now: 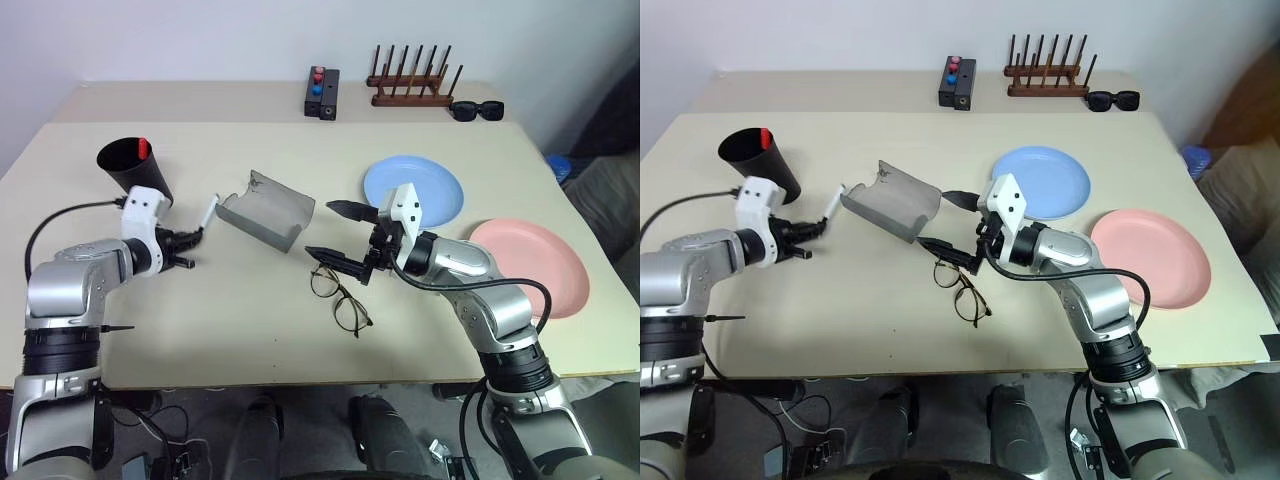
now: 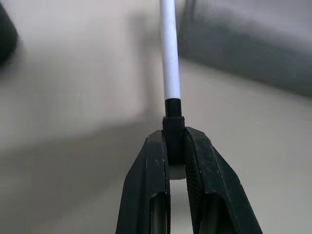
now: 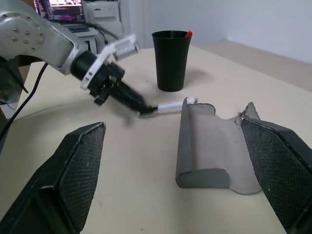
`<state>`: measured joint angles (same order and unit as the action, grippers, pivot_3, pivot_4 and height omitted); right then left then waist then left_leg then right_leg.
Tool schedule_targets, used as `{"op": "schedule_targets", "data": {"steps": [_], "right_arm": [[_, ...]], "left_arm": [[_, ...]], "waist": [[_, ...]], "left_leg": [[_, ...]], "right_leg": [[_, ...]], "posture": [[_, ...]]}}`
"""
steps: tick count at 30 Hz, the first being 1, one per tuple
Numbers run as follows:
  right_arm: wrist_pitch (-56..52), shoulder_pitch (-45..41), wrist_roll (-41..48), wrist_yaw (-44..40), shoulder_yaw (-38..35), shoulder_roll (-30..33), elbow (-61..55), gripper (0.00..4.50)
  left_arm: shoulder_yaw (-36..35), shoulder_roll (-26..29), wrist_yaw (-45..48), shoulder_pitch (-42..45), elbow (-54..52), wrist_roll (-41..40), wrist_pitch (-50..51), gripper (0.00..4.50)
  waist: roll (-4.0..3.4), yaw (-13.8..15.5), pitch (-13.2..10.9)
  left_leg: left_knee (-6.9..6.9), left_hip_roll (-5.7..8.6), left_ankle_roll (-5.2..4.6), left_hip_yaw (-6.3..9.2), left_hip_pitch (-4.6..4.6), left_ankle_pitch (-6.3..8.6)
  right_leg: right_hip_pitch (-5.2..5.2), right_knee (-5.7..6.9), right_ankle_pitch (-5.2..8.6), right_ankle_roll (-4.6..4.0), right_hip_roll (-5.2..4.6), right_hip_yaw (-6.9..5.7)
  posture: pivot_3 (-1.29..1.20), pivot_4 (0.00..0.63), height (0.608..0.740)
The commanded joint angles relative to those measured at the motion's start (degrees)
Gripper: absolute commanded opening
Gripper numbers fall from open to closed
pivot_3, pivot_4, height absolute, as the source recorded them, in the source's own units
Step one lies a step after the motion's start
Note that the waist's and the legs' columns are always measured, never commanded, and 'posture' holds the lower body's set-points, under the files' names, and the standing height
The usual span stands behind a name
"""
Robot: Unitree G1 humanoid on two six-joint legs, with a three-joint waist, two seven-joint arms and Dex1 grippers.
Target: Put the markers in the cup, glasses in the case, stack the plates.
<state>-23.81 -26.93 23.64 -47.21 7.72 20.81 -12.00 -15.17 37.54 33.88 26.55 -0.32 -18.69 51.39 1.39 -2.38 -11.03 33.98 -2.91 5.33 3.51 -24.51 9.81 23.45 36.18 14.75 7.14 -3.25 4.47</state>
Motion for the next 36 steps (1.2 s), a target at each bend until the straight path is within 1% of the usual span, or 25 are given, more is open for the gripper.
{"op": "schedule_targets", "data": {"steps": [1, 5, 9, 10, 12, 14, 18, 21, 25, 30, 36], "right_arm": [[1.7, -2.8, 0.1, 1.0, -1.2, -0.9, -0.1, 4.5], [3.3, -5.4, -0.8, 2.6, -0.9, -3.2, 1.9, 4.5], [4.5, -6.6, -1.1, 2.8, 0.2, -5.5, 2.8, 4.5], [4.7, -6.9, -1.0, 2.8, 0.4, -6.1, 3.0, 4.5], [5.8, -8.7, -1.4, 3.7, 1.4, -8.9, 4.0, 4.5], [6.5, -9.8, -1.8, 4.3, 1.7, -10.8, 4.9, 4.5], [8.4, -11.1, -2.5, 5.3, 1.9, -13.4, 6.1, 4.5], [8.9, -11.1, -2.8, 5.5, 2.0, -13.8, 6.1, 4.5], [8.9, -10.1, -2.9, 5.9, 2.1, -13.4, 5.4, 4.5], [8.4, -9.1, -2.8, 6.1, 2.2, -13.1, 4.5, 4.5], [8.4, -9.2, -2.7, 6.2, 2.4, -13.3, 4.7, 4.5]], "left_arm": [[-4.9, -1.8, -5.8, -0.7, -7.3, 2.2, -12.9, 0.07], [-7.0, -5.9, -18.1, 3.4, -6.4, 6.8, -21.1, 0.07], [-6.0, -7.0, -27.0, 8.5, -1.1, 11.8, -26.3, 0.07], [-5.7, -7.1, -28.5, 9.4, 0.3, 12.6, -27.3, 0.07], [-4.9, -7.2, -33.0, 12.6, 7.0, 15.5, -32.7, 0.07], [-4.3, -7.3, -35.5, 14.5, 11.7, 17.1, -36.4, 0.07], [-3.2, -7.6, -37.3, 17.0, 21.1, 18.3, -43.4, 0.07], [-3.0, -7.6, -37.9, 17.5, 24.8, 18.5, -46.6, 0.07], [-3.1, -7.6, -38.0, 16.6, 25.7, 18.3, -48.4, 0.07], [-3.4, -8.3, -37.9, 14.9, 23.7, 17.6, -47.8, 0.07], [-3.1, -8.7, -37.3, 14.1, 24.5, 17.6, -47.5, 0.07]], "waist": [[0.0, -0.1, 0.0], [0.0, 0.0, 0.0], [0.01, 0.2, 0.0], [0.01, 0.2, 0.0], [0.01, 0.1, 0.0], [0.01, -0.1, 0.0], [0.01, 0.0, 0.0], [0.01, 0.1, 0.0], [0.01, 0.1, 0.0], [0.01, 0.0, 0.0], [0.01, 0.0, 0.0]], "left_leg": [[0.0, 0.0, 0.0, -0.01, 0.01, 0.0], [0.02, 0.0, 0.0, 0.0, 0.02, 0.0], [0.05, 0.02, 0.0, 0.0, 0.01, 0.0], [0.05, 0.02, 0.0, 0.0, 0.0, 0.0], [0.04, 0.02, 0.0, 0.0, 0.01, 0.0], [0.04, 0.01, 0.0, 0.0, 0.02, -0.01], [-0.01, 0.01, 0.0, 0.0, 0.02, 0.0], [-0.07, 0.01, 0.0, 0.01, 0.01, 0.0], [-0.06, 0.01, 0.0, 0.01, 0.0, -0.01], [-0.06, 0.01, 0.01, 0.0, 0.01, -0.01], [-0.06, 0.01, 0.01, 0.01, 0.01, -0.01]], "right_leg": [[0.0, -0.01, 0.0, 0.0, 0.0, 0.01], [-0.01, 0.01, -0.03, 0.04, 0.0, 0.01], [-0.06, -0.03, -0.12, 0.21, 0.01, 0.01], [-0.06, -0.04, -0.12, 0.23, 0.01, 0.01], [-0.06, -0.03, -0.13, 0.25, 0.01, 0.01], [-0.03, 0.03, -0.14, 0.25, 0.03, 0.0], [-0.02, 0.02, -0.15, 0.29, 0.04, -0.01], [-0.01, 0.01, -0.14, 0.31, 0.04, -0.02], [-0.01, 0.02, -0.15, 0.31, 0.04, -0.02], [-0.01, 0.03, -0.15, 0.31, 0.04, -0.02], [-0.01, 0.03, -0.15, 0.31, 0.04, -0.02]], "posture": [[0.0, 0.15, 0.74], [0.0, 0.15, 0.74], [0.0, 0.15, 0.74], [0.0, 0.15, 0.74], [0.0, 0.15, 0.74], [0.0, 0.15, 0.74], [0.0, 0.15, 0.74], [0.0, 0.15, 0.74], [0.0, 0.15, 0.74], [0.0, 0.15, 0.74], [0.0, 0.15, 0.74]]}}
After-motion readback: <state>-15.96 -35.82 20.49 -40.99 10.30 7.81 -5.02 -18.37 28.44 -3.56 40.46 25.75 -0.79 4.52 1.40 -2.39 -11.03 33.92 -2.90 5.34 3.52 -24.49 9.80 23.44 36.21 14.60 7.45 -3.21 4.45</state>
